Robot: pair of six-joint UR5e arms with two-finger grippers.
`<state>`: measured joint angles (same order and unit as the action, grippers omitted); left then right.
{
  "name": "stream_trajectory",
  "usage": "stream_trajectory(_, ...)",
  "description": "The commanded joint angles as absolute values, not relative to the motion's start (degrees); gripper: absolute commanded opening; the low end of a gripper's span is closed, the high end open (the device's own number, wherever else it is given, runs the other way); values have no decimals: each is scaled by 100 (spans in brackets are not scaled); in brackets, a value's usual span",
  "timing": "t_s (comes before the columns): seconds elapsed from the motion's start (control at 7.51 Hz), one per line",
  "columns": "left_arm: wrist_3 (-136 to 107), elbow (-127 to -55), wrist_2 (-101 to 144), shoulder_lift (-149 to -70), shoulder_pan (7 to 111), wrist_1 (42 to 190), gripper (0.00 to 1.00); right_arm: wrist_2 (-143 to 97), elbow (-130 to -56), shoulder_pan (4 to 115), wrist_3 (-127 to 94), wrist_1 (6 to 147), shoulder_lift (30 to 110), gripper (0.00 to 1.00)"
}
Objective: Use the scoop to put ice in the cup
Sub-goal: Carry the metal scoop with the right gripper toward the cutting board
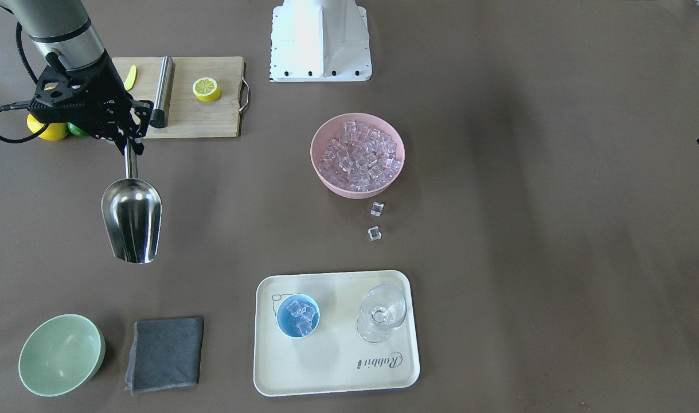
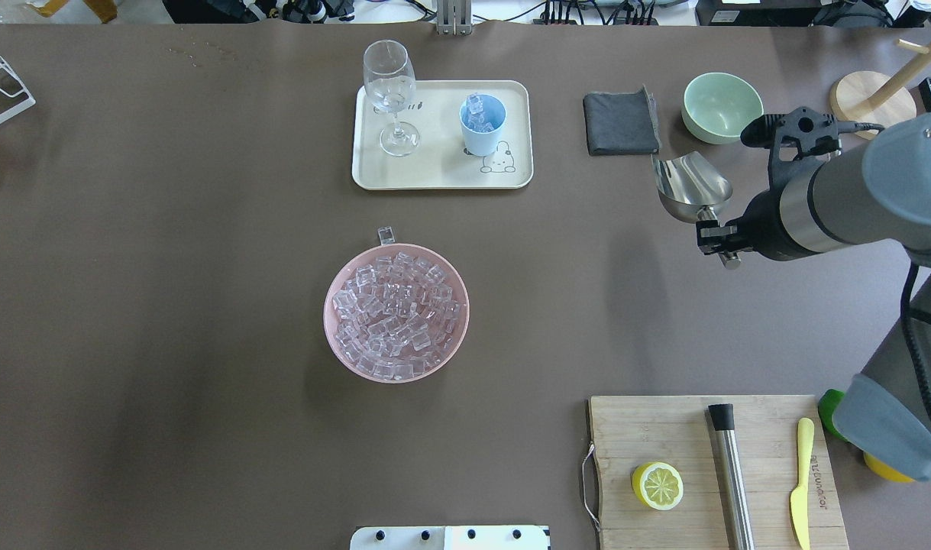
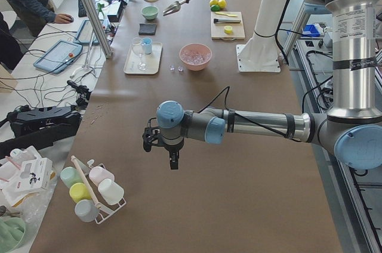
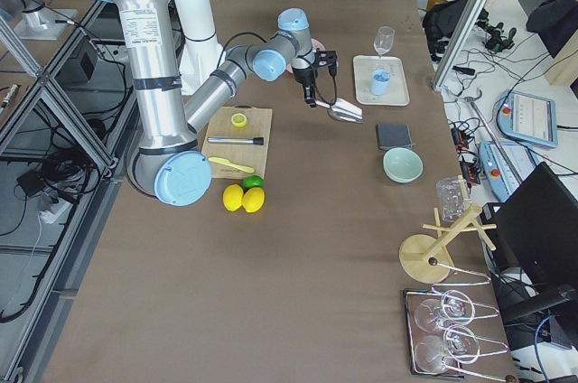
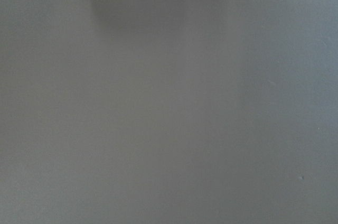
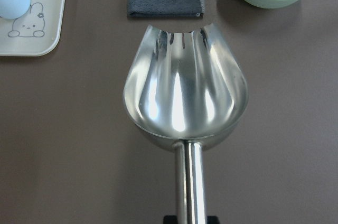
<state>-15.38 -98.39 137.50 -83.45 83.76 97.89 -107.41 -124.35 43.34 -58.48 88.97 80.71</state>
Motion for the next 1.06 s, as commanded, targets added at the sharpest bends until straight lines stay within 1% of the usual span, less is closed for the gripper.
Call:
stream_trajectory(0.0, -1547, -9652, 13781, -8402, 8350, 9834, 98, -9611, -12472, 3563, -6299, 8019, 8778, 0)
stream_trajectory(0.27, -1547, -9615, 13825, -8490, 8218, 9852, 98, -8593, -12472, 2930, -6643, 7788, 9078, 0)
stream_trajectory(0.53, -1529, -9607, 13825, -8499, 8209, 9861, 98, -8193, -12376, 2638, -6872, 7752, 9088, 0)
stream_trajectory(0.93, -1529, -9562, 13834, -8499, 8183, 9861, 98, -7928, -11674, 2408, -7119, 6683, 9097, 0)
